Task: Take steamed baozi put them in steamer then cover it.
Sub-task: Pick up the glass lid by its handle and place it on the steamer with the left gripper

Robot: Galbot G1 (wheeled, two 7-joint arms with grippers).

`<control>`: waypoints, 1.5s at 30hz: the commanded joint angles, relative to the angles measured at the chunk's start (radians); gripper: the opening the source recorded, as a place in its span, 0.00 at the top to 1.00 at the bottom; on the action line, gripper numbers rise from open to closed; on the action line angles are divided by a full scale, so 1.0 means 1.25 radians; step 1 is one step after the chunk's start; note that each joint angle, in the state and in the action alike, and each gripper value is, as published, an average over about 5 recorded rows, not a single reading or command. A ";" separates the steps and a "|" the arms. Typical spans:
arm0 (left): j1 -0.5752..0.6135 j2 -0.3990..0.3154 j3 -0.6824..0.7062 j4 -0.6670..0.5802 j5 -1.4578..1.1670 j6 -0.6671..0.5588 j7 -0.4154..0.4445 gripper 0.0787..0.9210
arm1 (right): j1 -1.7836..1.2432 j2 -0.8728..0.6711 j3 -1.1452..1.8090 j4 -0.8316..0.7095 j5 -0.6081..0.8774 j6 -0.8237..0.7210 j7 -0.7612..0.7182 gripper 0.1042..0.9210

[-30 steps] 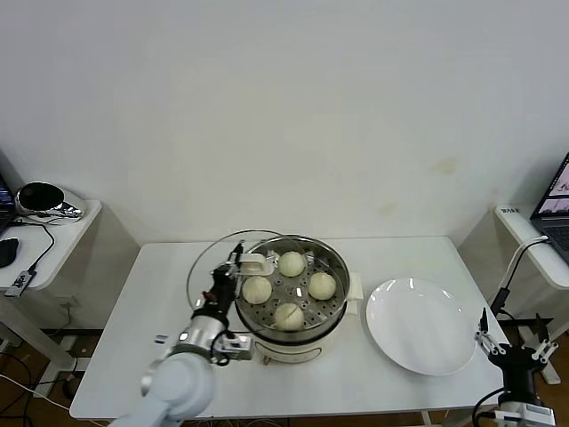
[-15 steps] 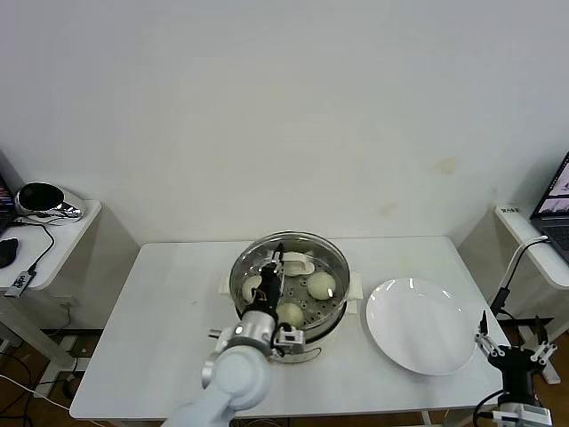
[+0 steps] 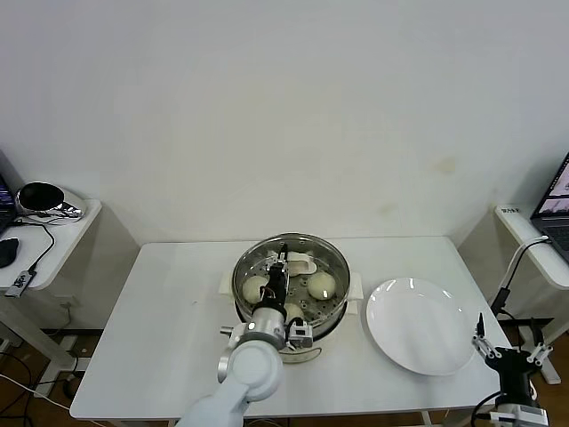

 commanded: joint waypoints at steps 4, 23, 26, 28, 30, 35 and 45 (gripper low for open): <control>-0.007 -0.022 -0.014 0.041 0.024 -0.004 -0.007 0.92 | -0.001 -0.002 -0.003 -0.005 -0.002 0.003 -0.001 0.12; 0.016 -0.023 -0.022 0.019 0.027 -0.009 -0.005 0.92 | 0.001 -0.007 -0.015 -0.012 -0.001 0.004 -0.003 0.12; 0.018 -0.024 -0.022 0.016 0.027 -0.009 -0.004 0.92 | 0.001 -0.006 -0.018 -0.012 -0.002 0.004 -0.004 0.12; 0.021 -0.025 -0.022 0.015 0.028 -0.009 -0.004 0.92 | 0.000 -0.006 -0.019 -0.012 -0.003 0.005 -0.004 0.12; 0.024 -0.026 -0.021 0.016 0.030 -0.010 -0.005 0.92 | 0.000 -0.006 -0.019 -0.011 -0.003 0.005 -0.004 0.12; 0.027 -0.029 -0.021 0.023 0.036 -0.014 -0.007 0.92 | -0.001 -0.007 -0.019 -0.011 -0.002 0.006 -0.005 0.12; 0.035 -0.040 -0.025 0.029 0.047 -0.032 -0.011 0.92 | 0.000 -0.009 -0.021 -0.014 -0.001 0.008 -0.006 0.12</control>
